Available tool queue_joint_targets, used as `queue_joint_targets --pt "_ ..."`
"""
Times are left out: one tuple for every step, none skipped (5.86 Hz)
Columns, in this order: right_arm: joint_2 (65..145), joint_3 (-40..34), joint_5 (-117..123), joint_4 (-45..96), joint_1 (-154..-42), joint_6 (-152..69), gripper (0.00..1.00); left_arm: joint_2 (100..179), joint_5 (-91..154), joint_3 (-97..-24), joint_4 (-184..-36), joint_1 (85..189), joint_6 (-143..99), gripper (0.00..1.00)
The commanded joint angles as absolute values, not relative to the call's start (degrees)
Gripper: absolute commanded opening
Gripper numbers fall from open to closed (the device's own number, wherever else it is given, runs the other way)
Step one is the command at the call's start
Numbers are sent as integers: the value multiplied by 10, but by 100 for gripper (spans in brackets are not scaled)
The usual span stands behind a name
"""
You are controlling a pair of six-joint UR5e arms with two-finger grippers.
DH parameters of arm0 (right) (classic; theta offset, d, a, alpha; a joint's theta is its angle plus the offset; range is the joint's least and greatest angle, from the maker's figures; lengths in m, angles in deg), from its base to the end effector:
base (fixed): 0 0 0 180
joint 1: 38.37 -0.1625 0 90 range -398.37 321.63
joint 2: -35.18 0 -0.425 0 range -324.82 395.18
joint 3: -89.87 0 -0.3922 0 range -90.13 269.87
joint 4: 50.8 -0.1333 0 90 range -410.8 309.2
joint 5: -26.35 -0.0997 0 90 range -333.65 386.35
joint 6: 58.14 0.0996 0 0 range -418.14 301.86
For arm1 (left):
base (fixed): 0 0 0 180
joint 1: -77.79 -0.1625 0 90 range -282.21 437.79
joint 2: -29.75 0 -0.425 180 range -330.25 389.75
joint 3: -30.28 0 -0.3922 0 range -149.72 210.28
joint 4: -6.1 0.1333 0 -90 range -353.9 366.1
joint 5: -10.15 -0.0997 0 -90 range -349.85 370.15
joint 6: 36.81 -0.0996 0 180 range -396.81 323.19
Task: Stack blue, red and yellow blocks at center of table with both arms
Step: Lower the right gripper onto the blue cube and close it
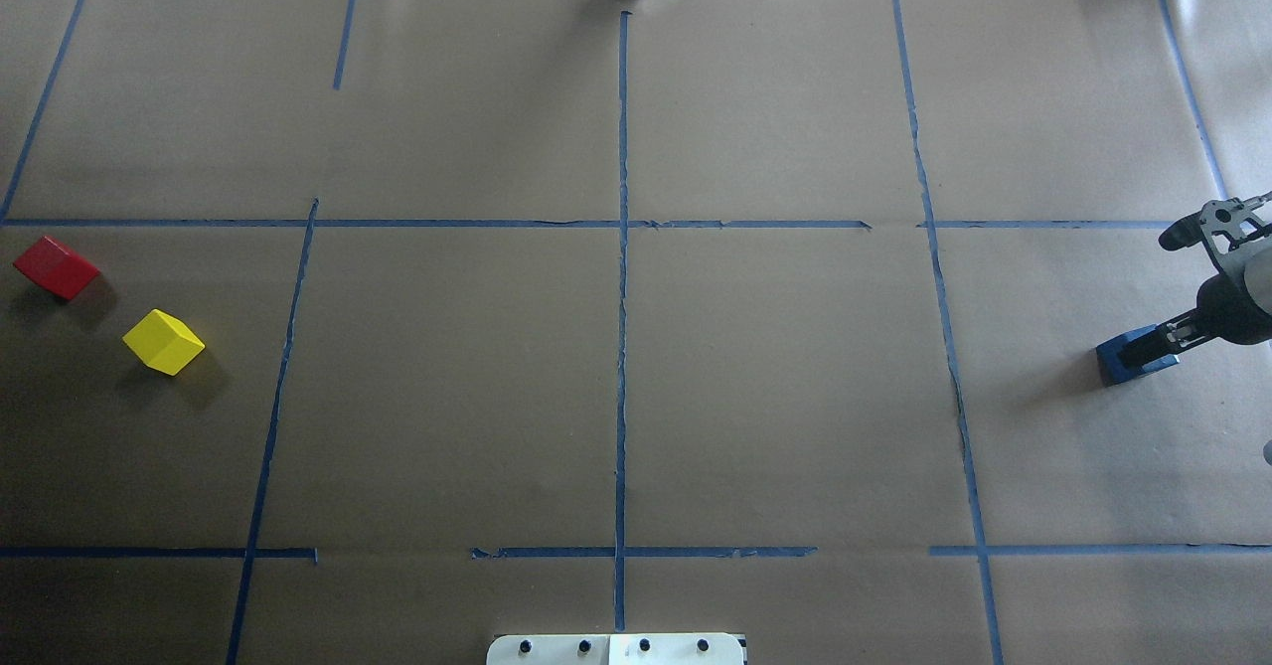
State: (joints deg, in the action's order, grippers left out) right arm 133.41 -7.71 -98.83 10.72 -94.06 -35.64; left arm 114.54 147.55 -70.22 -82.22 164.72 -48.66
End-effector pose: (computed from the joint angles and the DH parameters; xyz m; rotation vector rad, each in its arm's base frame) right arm -0.1952 -0.4207 0.6130 0.1279 -0.7562 -0.3450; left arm -0.0355 -0.4582 0.6106 0.1229 0.8227 0.2713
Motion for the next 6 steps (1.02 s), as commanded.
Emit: queue_joint_targets --pt "1321 -70 -992 108 -937 -358 19 1145 1476 -708 -824 1650 -491 100" --pt "1318 -74 -997 108 -937 -358 4 1140 1476 -708 -826 1651 -492 100" --pt "1285 -90 -1021 116 -937 -344 0 1140 1476 -708 -827 1651 -492 100" --pt "1248 -114 -1026 117 -919 -264 0 1140 1476 -711 -827 1651 -492 100" --pt "1182 -117 -1022 118 -869 -157 0 1140 1477 -711 -827 1651 -492 100" --pt "1116 -109 -1021 120 -820 -37 0 1140 1476 -711 -827 1651 -491 100"
